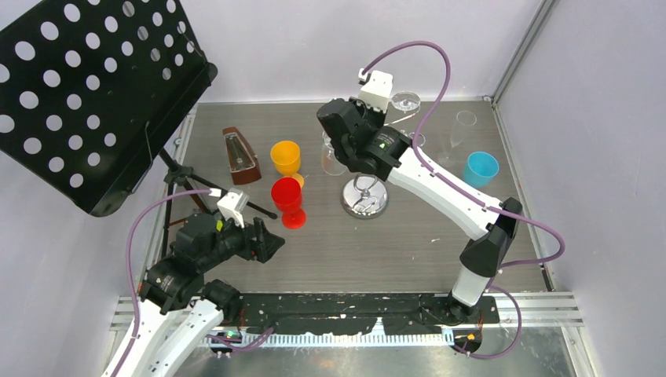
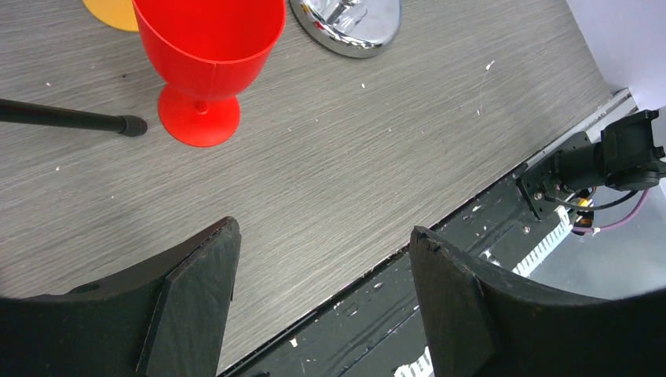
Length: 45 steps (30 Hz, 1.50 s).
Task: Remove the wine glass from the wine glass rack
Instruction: Adjust the wine rack at the center of the board.
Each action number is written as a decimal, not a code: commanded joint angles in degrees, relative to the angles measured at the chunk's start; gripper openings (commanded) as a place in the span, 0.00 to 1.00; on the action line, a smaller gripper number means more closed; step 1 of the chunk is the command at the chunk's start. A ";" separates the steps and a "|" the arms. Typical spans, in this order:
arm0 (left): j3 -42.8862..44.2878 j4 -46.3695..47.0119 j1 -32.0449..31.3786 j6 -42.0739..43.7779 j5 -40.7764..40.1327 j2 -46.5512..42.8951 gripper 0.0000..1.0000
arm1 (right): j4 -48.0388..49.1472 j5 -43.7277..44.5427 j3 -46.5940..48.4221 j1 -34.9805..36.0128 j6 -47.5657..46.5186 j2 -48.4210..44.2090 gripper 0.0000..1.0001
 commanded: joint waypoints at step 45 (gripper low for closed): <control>4.75 3.97 -0.51 -7.15 1.69 5.88 0.86 | 26.36 -14.78 -22.02 3.25 -26.10 -28.00 0.63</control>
